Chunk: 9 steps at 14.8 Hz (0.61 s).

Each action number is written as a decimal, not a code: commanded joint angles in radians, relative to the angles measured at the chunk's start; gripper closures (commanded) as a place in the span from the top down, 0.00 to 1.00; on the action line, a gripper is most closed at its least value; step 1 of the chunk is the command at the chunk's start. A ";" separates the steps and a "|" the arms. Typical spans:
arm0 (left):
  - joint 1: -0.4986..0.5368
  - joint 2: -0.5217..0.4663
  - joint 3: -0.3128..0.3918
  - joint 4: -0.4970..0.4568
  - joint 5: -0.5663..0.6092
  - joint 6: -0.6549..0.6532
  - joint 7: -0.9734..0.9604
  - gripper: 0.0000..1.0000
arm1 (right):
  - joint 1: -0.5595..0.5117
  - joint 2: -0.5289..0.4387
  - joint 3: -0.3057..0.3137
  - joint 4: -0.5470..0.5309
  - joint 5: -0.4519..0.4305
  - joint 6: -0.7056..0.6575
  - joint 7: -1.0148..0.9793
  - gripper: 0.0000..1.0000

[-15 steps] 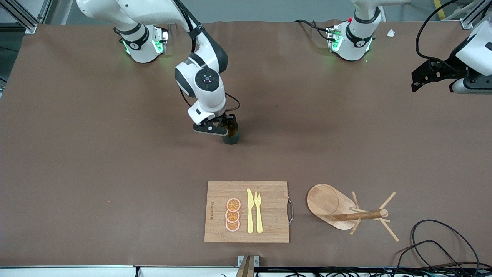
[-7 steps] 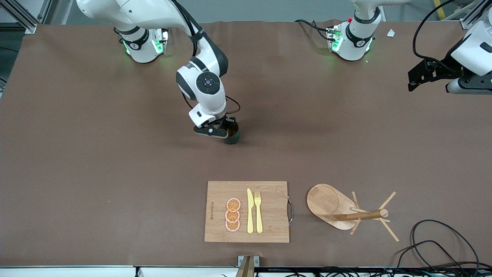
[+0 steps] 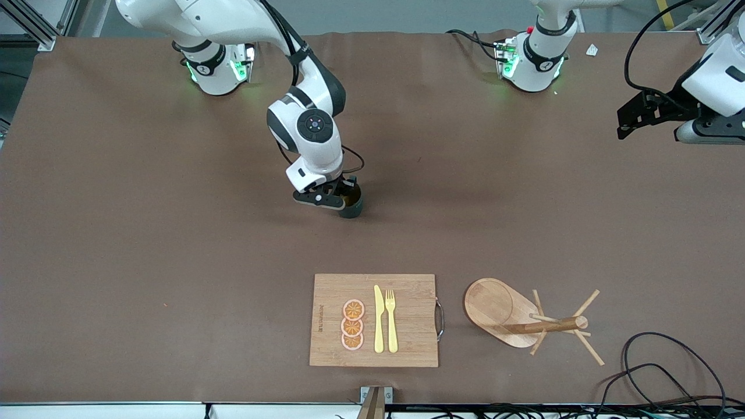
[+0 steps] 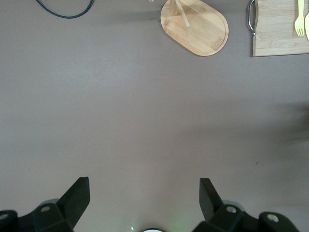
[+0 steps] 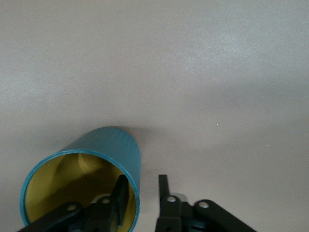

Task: Transfer cup from left to right arm and place
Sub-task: 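Lift the teal mug with the right gripper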

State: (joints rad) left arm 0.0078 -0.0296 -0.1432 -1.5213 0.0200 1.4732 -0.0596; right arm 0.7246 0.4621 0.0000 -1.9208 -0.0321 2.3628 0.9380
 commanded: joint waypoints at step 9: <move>0.004 0.000 -0.006 0.009 -0.003 0.003 0.000 1.00 | 0.012 0.009 -0.006 0.012 -0.003 0.018 0.070 0.05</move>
State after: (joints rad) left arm 0.0078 -0.0296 -0.1432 -1.5213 0.0200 1.4732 -0.0597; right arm 0.7258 0.4621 0.0001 -1.9187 -0.0316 2.3747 0.9772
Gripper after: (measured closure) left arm 0.000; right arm 0.921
